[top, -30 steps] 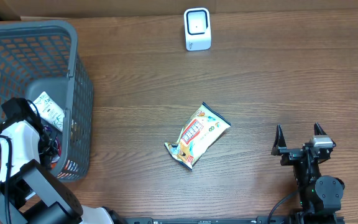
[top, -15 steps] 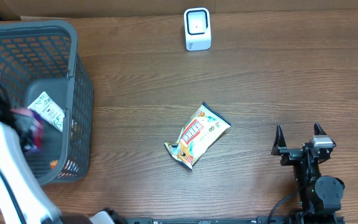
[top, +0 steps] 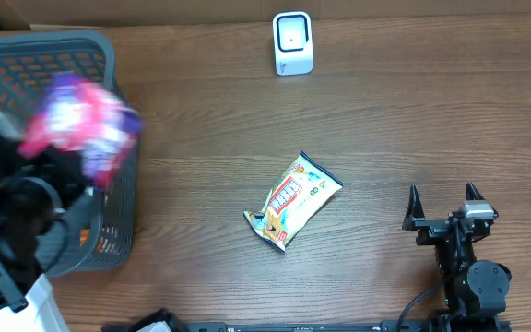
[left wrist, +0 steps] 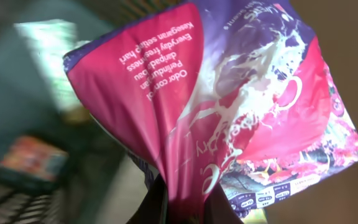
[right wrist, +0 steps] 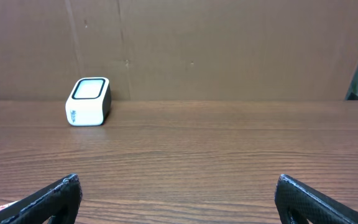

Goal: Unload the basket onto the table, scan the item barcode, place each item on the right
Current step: 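Lift the purple-pink pouch and place it left of the snack bag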

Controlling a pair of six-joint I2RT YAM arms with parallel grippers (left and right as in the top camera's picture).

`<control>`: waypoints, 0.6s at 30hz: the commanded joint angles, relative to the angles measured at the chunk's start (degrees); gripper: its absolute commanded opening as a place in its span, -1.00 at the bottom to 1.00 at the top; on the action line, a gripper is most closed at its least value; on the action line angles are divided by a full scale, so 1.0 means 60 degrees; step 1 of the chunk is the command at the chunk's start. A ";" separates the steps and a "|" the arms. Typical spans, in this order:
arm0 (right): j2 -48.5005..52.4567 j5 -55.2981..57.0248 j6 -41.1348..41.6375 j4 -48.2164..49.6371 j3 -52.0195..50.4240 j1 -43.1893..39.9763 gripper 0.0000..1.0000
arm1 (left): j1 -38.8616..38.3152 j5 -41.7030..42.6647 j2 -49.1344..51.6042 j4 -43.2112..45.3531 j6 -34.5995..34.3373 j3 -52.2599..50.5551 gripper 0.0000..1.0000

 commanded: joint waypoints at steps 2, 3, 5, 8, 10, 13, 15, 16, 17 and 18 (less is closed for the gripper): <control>-0.0058 0.0087 0.0033 0.0069 -0.0095 -0.0018 1.00 | -0.2222 0.0987 -0.0503 0.0066 0.1304 -0.0820 -0.92; -0.0058 0.0087 0.0036 0.0069 -0.0095 -0.0018 0.99 | -0.2903 0.0674 -0.0619 0.0313 0.1220 -0.1264 -0.92; -0.0058 0.0087 0.0036 0.0069 -0.0095 -0.0018 1.00 | -0.3989 -0.0102 -0.0754 0.0900 0.0630 -0.2218 -0.92; -0.0058 0.0084 0.0033 0.0069 -0.0095 -0.0018 1.00 | -0.5599 -0.1424 -0.0674 0.2069 -0.0739 -0.4087 -0.91; -0.0058 0.0087 0.0033 0.0069 -0.0095 -0.0018 1.00 | -0.6404 -0.2171 -0.0477 0.2860 -0.1370 -0.5227 -0.91; -0.0058 0.0087 0.0033 0.0069 -0.0095 -0.0018 1.00 | -0.7468 -0.4360 0.0208 0.4146 -0.2932 -0.7031 -0.92; -0.0058 0.0087 0.0036 0.0069 -0.0095 -0.0018 1.00 | -0.7726 -0.5322 0.0634 0.4615 -0.3493 -0.7592 -0.92; -0.0058 0.0087 0.0036 0.0069 -0.0095 -0.0018 1.00 | -0.7832 -0.5723 0.0907 0.4889 -0.3745 -0.7861 -0.91; -0.0058 0.0087 0.0036 0.0069 -0.0095 -0.0018 1.00 | -0.7901 -0.5996 0.1202 0.5198 -0.3872 -0.8076 -0.91; -0.0058 0.0087 0.0036 0.0069 -0.0095 -0.0018 0.99 | -0.7949 -0.6098 0.1523 0.5526 -0.3905 -0.8247 -0.92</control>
